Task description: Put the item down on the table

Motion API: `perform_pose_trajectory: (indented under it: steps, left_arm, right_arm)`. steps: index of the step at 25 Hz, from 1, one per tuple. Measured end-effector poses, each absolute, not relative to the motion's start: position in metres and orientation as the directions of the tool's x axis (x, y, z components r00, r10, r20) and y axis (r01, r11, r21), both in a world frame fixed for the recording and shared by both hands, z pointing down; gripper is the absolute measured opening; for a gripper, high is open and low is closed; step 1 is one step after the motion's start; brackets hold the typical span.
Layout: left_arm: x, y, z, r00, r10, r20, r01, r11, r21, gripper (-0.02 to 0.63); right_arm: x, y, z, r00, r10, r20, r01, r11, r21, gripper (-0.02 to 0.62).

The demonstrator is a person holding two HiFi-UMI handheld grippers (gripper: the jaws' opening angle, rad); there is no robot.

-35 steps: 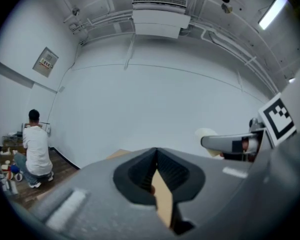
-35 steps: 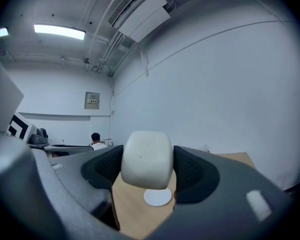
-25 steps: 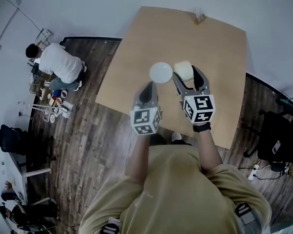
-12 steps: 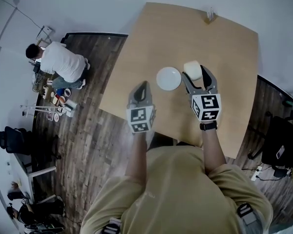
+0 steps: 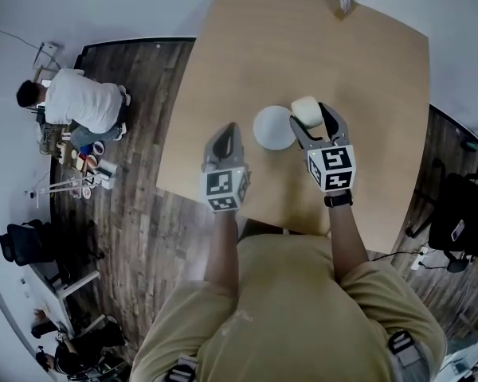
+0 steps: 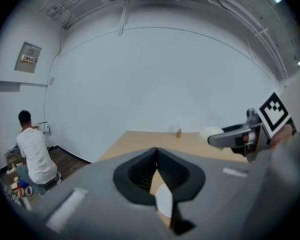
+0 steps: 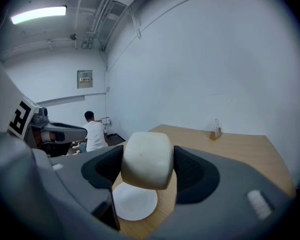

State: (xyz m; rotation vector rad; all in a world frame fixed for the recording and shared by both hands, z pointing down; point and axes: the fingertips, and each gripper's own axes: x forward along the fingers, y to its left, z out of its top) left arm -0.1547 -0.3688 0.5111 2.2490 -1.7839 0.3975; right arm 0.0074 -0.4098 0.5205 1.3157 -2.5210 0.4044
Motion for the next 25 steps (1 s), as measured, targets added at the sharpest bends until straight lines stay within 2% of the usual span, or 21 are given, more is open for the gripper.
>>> perform_pose_trajectory:
  steps: [13,25]
  left_arm:
    - [-0.165,-0.413,0.605,0.281,-0.823,0.493,-0.959,-0.25,0.13,0.003]
    - [-0.191,-0.425,0.628,0.278,-0.817,0.506,-0.96,-0.223,0.167,0.003]
  right_arm:
    - [-0.052,-0.427,0.661,-0.54,-0.594,0.597,-0.799,0.585,-0.141,0.304]
    - [-0.122,-0.457,0.688,-0.618,-0.571,0.54,-0.737,0.66,-0.145,0.307]
